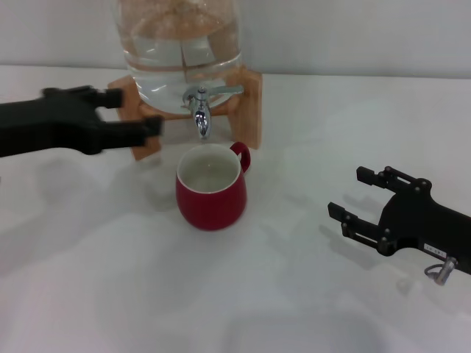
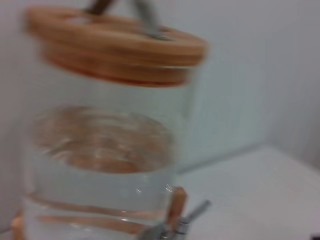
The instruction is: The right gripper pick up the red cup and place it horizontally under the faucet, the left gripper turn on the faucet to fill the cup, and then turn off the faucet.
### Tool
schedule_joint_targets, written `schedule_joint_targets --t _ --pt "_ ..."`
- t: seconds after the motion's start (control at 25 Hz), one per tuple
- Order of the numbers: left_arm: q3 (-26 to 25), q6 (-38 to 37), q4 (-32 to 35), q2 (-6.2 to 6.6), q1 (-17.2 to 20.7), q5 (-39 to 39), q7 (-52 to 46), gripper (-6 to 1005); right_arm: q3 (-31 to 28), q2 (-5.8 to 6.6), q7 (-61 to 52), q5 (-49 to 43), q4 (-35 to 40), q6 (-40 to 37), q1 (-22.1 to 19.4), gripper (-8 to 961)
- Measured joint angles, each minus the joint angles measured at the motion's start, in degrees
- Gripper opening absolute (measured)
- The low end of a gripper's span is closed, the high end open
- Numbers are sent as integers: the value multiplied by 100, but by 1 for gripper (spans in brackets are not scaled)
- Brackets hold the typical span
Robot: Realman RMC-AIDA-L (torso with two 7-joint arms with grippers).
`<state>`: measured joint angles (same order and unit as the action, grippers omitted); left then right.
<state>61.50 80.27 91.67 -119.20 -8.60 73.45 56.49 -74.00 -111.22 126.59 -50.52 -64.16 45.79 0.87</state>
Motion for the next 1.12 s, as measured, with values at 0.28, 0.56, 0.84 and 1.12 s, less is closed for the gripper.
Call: schedule_joint_targets --t 0.28,0.56,0.84,1.12 --pt "-991 9 -2194 9 -255 489 636 887 -8 -34 -137 33 2 0 3 708" --pt "-1433 236 -3995 21 -497 1021 2186 887 -227 -175 -505 36 238 94 71 708" --pt "-1975 256 -4942 30 -653 1321 2974 887 -635 -363 -555 36 586 769 82 708" --pt "-2501 207 -5264 43 -720 1271 3057 887 -677 -379 -557 89 675 879 76 708"
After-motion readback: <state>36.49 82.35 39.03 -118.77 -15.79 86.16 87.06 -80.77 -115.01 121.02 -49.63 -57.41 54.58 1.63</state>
